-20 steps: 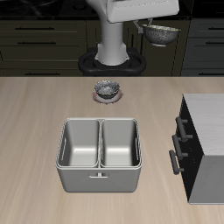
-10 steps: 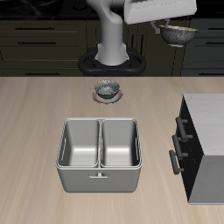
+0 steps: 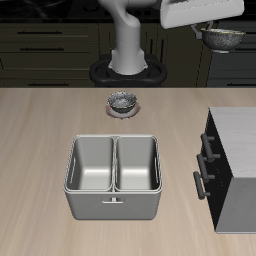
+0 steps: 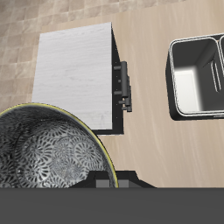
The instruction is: Pick up the bowl on the table and place it on top of the white cabinet
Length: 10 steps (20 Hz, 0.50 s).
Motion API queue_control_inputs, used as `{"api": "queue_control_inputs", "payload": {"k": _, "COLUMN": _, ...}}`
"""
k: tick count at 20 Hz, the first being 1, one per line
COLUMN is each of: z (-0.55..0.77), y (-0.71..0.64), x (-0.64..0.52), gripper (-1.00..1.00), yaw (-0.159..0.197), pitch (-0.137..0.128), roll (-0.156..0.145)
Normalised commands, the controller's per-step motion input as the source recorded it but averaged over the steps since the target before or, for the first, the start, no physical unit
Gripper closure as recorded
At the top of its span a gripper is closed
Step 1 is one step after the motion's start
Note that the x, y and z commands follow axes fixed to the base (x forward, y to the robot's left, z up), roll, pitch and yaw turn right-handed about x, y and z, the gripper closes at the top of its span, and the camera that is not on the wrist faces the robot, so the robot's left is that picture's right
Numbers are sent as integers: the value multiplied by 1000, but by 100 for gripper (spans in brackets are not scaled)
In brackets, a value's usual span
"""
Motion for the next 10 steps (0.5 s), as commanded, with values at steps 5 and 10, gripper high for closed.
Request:
{"api": "queue_control_inputs", "payload": {"k": 5, "z": -24, "y": 417, "x": -50, "gripper": 100, "yaw": 8, "pitch": 8, "roll": 36}}
{"api": "queue_control_inputs", "payload": {"k": 10, "z": -31, "y": 306, "x": -2, "gripper": 100, "yaw": 15, "pitch": 0, "roll": 29}}
